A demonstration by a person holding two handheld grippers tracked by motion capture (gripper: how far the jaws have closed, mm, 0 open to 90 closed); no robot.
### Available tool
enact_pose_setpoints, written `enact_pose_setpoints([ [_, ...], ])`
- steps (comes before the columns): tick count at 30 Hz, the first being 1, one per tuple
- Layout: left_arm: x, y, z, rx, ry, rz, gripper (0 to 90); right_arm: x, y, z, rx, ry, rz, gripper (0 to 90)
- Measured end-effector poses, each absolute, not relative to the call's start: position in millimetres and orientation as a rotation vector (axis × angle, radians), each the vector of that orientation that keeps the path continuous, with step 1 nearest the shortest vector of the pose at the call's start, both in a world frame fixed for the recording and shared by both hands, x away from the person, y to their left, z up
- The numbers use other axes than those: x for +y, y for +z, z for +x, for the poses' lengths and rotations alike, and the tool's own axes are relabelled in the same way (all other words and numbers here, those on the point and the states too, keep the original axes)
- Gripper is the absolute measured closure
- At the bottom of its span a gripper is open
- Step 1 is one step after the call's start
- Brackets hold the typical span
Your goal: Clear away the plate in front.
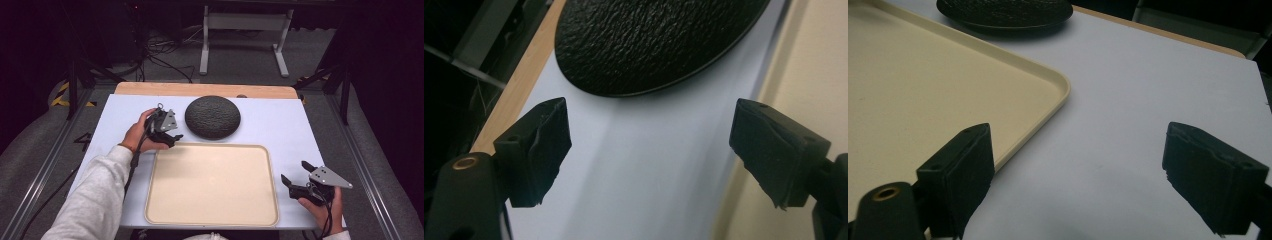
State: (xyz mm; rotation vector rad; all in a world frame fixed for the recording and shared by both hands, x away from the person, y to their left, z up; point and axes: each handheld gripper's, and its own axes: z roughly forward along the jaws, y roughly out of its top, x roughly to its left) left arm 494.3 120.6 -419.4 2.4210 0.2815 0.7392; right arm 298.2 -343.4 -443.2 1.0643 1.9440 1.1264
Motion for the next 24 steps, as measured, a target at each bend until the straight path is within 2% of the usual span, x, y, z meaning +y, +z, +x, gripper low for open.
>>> enact_pose_setpoints([
  [16,76.6,-438.6,505.5,0.150,0.793,2.488,21.2,-350.1,-445.2,295.1,1.926,1.140,1.093,13.5],
  [21,66.6,-448.7,507.5,0.127,0.903,2.506,21.4,-350.7,-444.9,295.0,1.924,1.142,1.092,13.5],
  [24,62.6,-450.6,508.4,0.129,0.925,2.496,21.2,-350.2,-445.1,294.9,1.928,1.138,1.087,13.5],
])
